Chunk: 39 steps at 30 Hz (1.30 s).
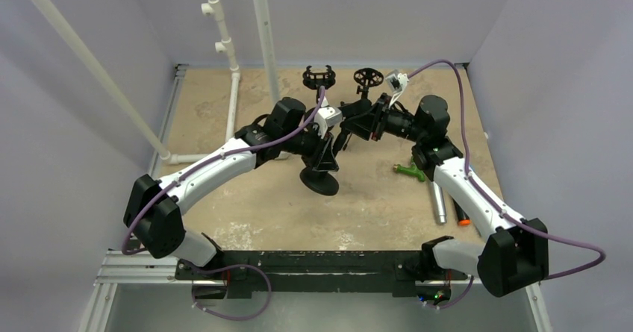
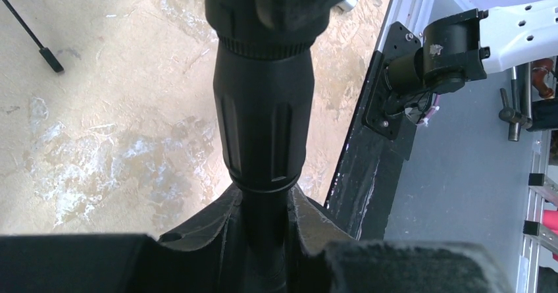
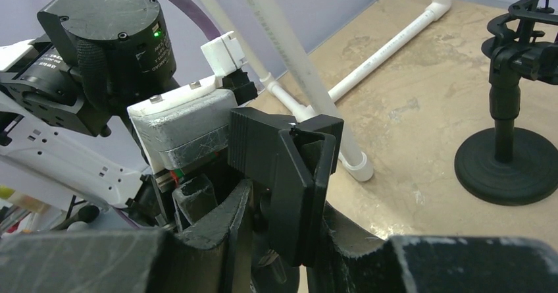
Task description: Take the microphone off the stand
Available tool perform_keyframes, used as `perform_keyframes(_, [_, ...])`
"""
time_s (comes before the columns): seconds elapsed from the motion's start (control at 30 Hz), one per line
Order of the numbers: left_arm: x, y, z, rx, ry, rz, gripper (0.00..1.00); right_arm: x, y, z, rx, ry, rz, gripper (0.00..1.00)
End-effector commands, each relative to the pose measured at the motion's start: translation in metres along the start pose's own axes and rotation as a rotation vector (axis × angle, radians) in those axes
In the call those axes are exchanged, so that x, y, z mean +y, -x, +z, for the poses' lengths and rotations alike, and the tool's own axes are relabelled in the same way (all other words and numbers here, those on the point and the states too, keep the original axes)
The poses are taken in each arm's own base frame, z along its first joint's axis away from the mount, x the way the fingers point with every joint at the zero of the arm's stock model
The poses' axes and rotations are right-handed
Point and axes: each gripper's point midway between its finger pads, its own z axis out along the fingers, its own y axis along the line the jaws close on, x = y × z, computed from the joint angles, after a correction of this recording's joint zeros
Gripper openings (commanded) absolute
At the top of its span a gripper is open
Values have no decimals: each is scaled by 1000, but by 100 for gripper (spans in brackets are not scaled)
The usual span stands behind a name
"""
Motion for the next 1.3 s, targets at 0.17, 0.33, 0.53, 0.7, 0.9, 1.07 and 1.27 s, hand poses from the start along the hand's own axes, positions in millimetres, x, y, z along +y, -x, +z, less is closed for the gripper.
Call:
perform_keyframes(0.17, [-23,90,-34,-311,-40,142,0,7,-22,-16,96,45,-34,69])
perform_keyframes(0.33, [-22,90,-38,-319,-49,145,0,17,-17,-21,84,75,-33,79])
perform_keyframes(0.53, [-27,88,-35,-305,-91,141,0,22,-10,-17,62,114,-8,79])
perform_keyframes(0.7, [-33,84,-29,-289,-150,127,0,23,-2,-14,48,121,-18,78])
perform_keyframes(0.9, [-48,72,-18,-246,-225,138,0,23,4,-11,39,127,-22,76])
perform_keyframes(1.07, [-52,68,-11,-225,-239,138,0,28,8,-8,36,150,-26,71])
perform_keyframes(1.27, [-53,66,-7,-211,-245,135,0,30,3,-9,42,161,-31,58])
